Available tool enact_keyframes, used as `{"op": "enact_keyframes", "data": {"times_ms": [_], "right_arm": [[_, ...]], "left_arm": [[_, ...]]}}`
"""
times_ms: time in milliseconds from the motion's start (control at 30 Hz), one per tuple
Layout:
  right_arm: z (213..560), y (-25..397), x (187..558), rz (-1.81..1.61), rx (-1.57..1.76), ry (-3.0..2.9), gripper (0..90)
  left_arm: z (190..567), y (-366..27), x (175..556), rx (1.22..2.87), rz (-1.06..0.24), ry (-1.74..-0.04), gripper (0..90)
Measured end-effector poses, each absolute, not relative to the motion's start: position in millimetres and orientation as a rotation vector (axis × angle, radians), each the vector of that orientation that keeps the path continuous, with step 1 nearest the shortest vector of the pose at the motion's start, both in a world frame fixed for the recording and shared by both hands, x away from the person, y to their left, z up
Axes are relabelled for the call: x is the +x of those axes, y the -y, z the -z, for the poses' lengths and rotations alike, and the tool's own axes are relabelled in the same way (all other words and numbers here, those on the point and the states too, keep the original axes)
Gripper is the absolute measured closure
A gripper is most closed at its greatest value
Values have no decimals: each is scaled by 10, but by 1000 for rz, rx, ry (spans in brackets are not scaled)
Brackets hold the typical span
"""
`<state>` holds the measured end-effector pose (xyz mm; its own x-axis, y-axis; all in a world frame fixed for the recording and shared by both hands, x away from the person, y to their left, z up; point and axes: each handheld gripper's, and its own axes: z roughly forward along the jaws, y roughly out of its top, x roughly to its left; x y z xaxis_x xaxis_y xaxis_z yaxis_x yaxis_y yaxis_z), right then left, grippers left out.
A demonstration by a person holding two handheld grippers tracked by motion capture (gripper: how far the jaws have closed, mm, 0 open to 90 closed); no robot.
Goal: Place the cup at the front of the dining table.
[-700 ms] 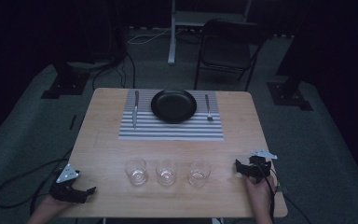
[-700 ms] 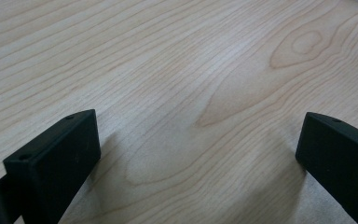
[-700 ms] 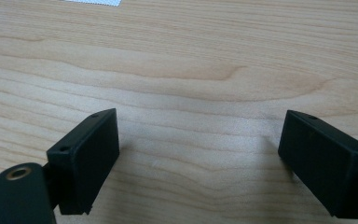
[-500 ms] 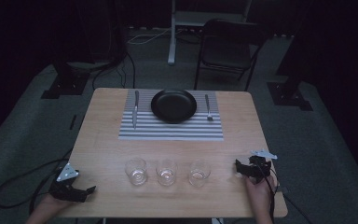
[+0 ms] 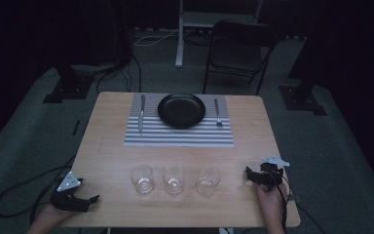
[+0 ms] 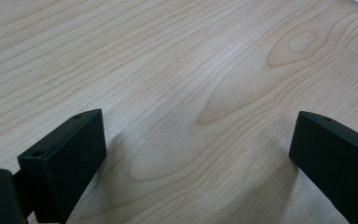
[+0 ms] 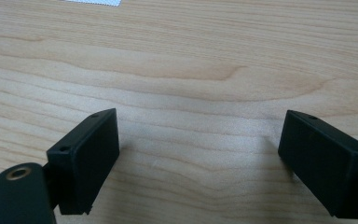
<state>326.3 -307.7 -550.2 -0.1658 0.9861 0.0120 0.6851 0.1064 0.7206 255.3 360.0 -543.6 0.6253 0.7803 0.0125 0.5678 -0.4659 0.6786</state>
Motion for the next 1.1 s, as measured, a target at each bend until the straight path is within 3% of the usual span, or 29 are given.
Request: {"op": "enact_keyframes", "data": {"times_ms": [200,1100], "right_arm": [[5502,3077,3263,-824,1624,-1910,118],[5502,3076,3262,-824,1625,-1910,118]], "left_arm": [[5413,-3570,2565,2196,-364,-1049,42],[5293,-3168,2577,2189,-329,-866,54]]}}
